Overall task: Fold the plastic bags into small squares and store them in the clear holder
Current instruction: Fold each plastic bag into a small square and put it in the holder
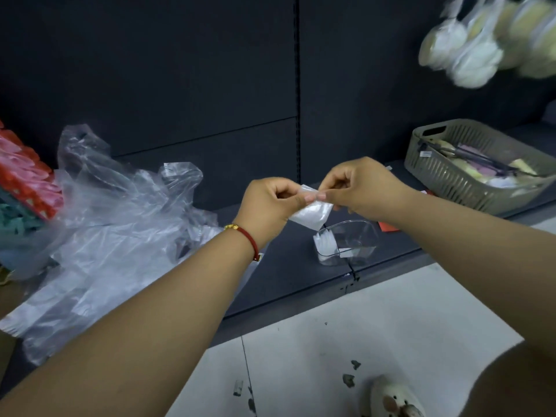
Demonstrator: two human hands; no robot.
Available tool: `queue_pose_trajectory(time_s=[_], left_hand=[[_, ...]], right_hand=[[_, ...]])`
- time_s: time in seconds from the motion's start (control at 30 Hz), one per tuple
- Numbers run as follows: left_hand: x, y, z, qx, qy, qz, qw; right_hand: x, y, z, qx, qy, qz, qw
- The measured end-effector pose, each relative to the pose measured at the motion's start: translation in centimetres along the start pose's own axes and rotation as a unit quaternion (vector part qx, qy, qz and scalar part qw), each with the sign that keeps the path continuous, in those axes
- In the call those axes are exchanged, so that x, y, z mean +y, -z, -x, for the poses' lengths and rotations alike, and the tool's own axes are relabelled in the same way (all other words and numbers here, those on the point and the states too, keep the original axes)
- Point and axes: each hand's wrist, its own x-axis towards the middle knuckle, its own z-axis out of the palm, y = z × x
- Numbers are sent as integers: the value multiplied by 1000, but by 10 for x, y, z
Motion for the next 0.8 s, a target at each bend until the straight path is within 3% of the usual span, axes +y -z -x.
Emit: queue_pose_trajectory(time_s=[0.2, 0.47, 0.67, 0.8], left_hand=[[-52, -31, -32, 3, 51, -72, 996], [-132, -68, -46, -141, 80, -265, 950], [-173, -98, -57, -264, 50, -369, 890], [-189, -111, -66, -298, 23, -419, 857]], right_hand=[[59, -17, -32, 73, -91, 26, 993], [155, -55, -46, 173, -307, -67, 933], [183, -86, -48, 200, -321, -42, 925], [189, -97, -52, 225, -312, -40, 922]])
